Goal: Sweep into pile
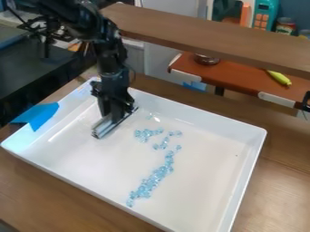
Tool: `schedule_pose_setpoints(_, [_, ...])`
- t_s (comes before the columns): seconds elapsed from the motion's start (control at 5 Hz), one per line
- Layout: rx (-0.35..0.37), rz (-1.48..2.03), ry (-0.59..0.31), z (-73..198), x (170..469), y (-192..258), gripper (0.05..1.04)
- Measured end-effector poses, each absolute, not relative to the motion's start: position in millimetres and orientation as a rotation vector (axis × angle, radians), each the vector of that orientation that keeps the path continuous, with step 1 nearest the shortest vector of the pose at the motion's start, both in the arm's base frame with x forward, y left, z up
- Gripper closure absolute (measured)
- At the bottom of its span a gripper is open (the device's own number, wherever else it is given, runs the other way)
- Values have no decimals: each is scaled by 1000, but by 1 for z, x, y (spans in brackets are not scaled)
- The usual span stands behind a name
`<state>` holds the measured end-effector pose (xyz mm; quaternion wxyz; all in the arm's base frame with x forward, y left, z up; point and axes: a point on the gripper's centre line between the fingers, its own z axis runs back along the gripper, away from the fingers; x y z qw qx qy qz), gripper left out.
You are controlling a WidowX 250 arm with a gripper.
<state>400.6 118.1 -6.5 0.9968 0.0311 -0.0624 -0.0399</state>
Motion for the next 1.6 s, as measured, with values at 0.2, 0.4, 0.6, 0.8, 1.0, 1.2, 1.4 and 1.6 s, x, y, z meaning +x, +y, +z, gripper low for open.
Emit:
schedule_pose_setpoints(0.2, [60,-102,-123,-8,401,107,728])
schedule_pose_setpoints(0.4, [42,-123,-114,-10,392,90,728])
schedule_pose_setpoints(0.6, [13,-182,-103,-9,382,57,728])
schedule_pose_setpoints(0.8, [-3,-202,-99,-8,377,41,728])
schedule_pose_setpoints(1.0, [-20,-231,-104,-9,376,31,728])
schedule_pose_setpoints(1.2, [-28,-280,-116,-9,375,17,728])
schedule_pose_setpoints(1.4, [-48,-301,-112,-10,370,6,728])
schedule_pose_setpoints(1.6, [-77,-333,-99,-9,364,-12,729])
